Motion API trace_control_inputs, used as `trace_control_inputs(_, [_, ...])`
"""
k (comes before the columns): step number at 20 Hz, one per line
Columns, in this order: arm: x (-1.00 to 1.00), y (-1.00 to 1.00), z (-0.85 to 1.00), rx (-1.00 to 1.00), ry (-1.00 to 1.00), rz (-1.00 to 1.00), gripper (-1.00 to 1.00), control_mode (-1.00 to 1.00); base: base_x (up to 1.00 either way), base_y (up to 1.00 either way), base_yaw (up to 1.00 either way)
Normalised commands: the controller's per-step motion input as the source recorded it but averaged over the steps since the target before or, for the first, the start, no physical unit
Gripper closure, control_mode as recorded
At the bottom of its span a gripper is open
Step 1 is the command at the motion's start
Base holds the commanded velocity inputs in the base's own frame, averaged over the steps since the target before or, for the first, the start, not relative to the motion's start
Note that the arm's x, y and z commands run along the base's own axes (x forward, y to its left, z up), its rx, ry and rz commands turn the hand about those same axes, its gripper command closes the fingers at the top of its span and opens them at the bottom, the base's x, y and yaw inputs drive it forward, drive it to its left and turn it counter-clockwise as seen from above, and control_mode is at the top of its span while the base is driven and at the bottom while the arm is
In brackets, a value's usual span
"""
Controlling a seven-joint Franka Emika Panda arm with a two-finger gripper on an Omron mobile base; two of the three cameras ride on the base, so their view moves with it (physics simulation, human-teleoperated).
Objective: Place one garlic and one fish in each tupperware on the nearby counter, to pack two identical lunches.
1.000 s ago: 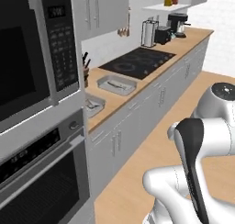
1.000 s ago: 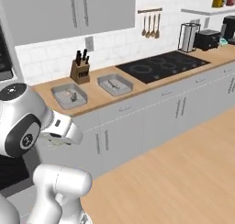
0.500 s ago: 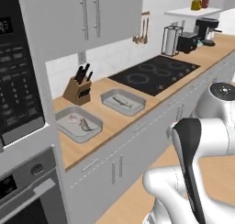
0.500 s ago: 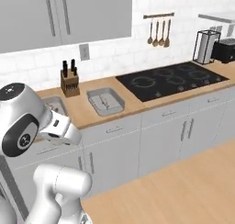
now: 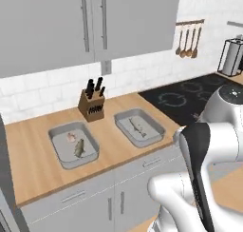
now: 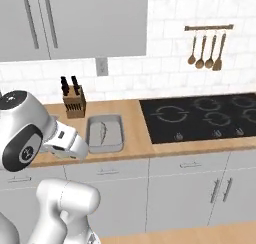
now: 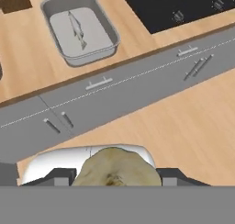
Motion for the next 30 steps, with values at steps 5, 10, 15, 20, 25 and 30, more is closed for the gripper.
trace_control_inputs(5, [0.00, 0.00, 0.00, 0.00, 0.00, 0.00, 1.00, 1.00, 0.49, -0.48, 0.69])
trace_control_inputs(10, [0.00, 0.00, 0.00, 0.00, 0.00, 0.00, 1.00, 1.00, 0.69, -0.08, 0.21])
trace_control_inputs(15, [0.00, 0.00, 0.00, 0.00, 0.00, 0.00, 1.00, 1.00, 0.41, 0.00, 0.01])
trace_control_inputs(20, [0.00, 0.00, 0.00, 0.00, 0.00, 0.00, 1.00, 1.00, 0.21, -0.02, 0.03])
trace_control_inputs(25, [0.11, -0.08, -0.09, 0.02, 0.00, 0.02, 1.00, -1.00, 0.12, -0.01, 0.00])
trace_control_inputs(30, [0.84, -0.17, -0.42, 0.08, 0.02, 0.07, 1.00, -1.00, 0.00, 0.00, 0.00])
